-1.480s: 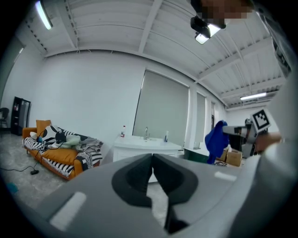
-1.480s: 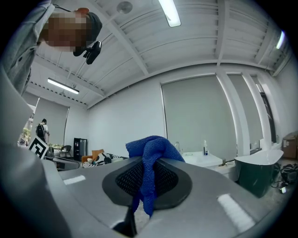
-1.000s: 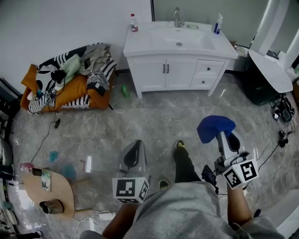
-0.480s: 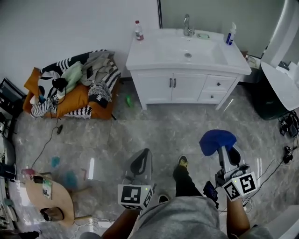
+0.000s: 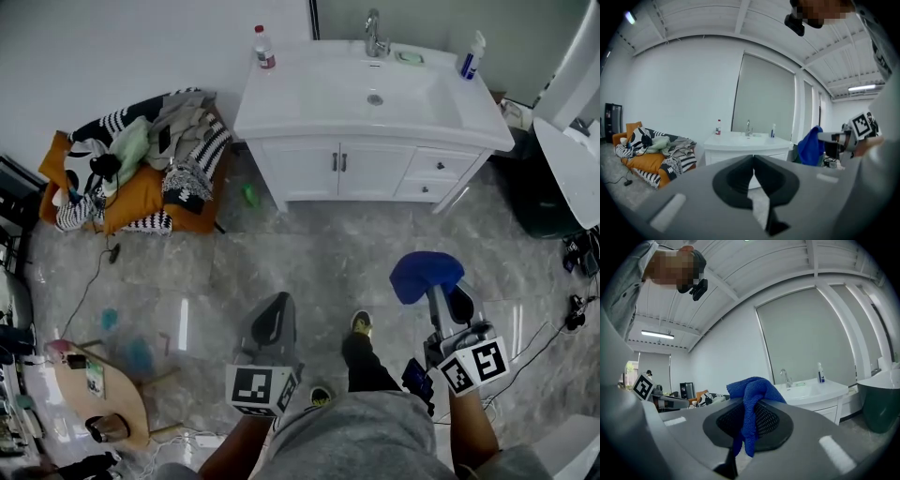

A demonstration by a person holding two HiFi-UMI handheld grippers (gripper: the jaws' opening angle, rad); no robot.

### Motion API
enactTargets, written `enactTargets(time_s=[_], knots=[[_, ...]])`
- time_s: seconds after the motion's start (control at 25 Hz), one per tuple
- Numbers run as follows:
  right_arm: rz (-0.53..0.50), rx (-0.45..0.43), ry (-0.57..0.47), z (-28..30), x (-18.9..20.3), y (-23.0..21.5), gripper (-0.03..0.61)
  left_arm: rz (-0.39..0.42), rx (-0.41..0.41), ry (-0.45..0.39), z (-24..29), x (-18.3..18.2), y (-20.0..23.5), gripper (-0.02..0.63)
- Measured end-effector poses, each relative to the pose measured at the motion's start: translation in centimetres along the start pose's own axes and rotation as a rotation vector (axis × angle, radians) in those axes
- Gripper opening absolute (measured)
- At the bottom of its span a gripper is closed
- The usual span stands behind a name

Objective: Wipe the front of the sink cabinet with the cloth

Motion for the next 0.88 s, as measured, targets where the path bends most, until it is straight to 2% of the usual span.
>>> enactTargets(time_s=[0.52, 0.88], knots=[[0.031, -0.039, 0.006, 6.2, -1.7, -9.1, 0.032, 0.022, -0.027, 0.01, 9.3, -3.7, -2.6, 0.012], [0.058, -0.065, 0.011, 8.1, -1.7, -13.7, 0.032, 0.022, -0.059, 0.013, 13.5, -4.7, -4.6, 0.012]])
Point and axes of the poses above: the fingertips, and each gripper's own axes: z forward along the fingers, y to its left, x out of its underside, the point moved 5 cm from there along -z, backward along the fingers, and after that the axes turned 10 degrees about -x, right-handed, at the moved point
